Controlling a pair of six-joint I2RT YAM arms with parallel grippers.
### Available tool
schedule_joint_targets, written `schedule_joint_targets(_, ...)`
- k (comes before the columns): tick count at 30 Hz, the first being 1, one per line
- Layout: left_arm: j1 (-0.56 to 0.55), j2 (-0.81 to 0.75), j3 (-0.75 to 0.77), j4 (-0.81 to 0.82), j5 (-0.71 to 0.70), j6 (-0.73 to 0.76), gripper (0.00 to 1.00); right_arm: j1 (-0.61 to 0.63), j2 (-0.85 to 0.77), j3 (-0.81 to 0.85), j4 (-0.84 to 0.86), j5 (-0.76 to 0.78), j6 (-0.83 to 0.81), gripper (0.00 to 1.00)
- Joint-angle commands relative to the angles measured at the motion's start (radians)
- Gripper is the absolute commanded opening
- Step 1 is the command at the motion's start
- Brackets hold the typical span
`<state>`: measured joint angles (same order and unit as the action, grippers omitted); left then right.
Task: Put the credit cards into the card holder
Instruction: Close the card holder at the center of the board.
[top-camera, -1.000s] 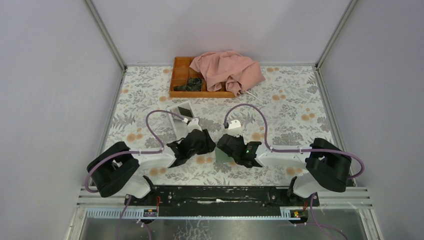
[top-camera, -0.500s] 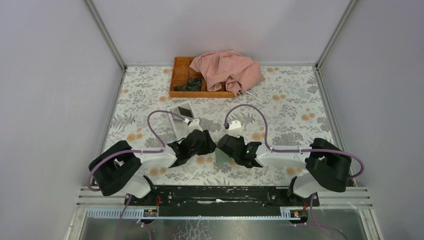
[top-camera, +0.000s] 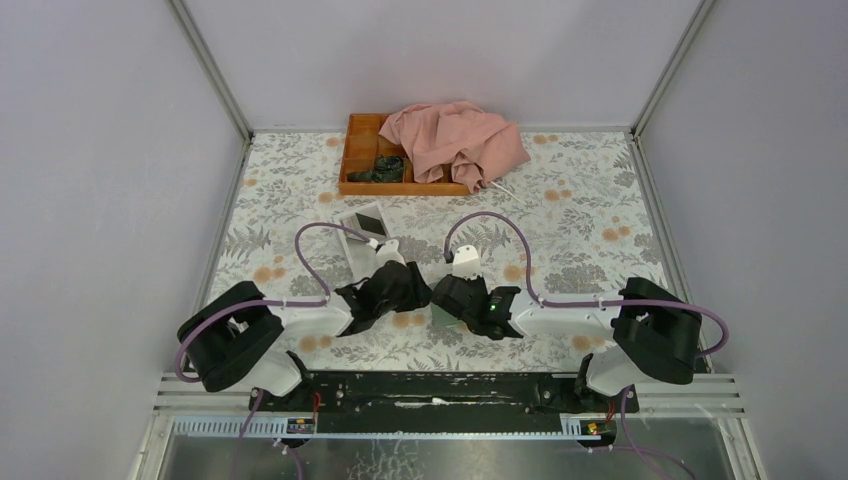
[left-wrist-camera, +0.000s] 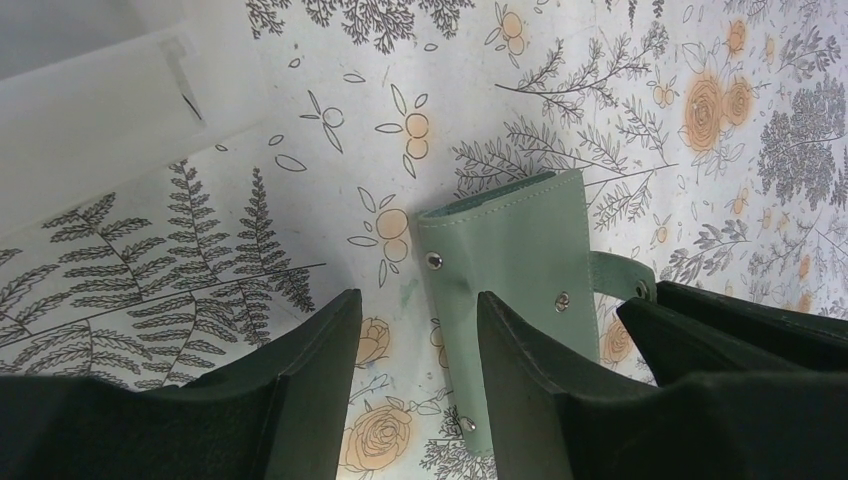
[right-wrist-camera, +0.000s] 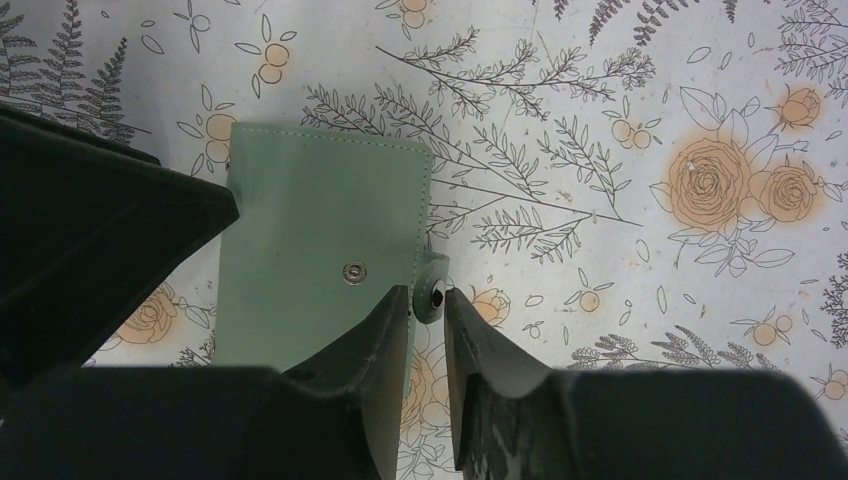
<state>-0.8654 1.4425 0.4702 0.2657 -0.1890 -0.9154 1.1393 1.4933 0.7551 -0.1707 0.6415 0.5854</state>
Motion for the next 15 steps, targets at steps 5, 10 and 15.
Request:
schedule_joint_targets(5, -0.015, 0.015, -0.018, 0.080, 0.009, -0.013, 0.53, 0.014, -0.013, 0.049, -0.024, 0.050, 0.013, 0.26)
schedule_joint_targets(10, -0.024, 0.026, -0.015, 0.086, 0.008, -0.017, 0.53, 0.017, -0.008, 0.056, -0.029, 0.058, 0.010, 0.26)
schedule_joint_targets(15, -0.029, 0.025, -0.016, 0.086, 0.009, -0.017, 0.52, 0.017, 0.006, 0.065, -0.036, 0.057, 0.010, 0.19)
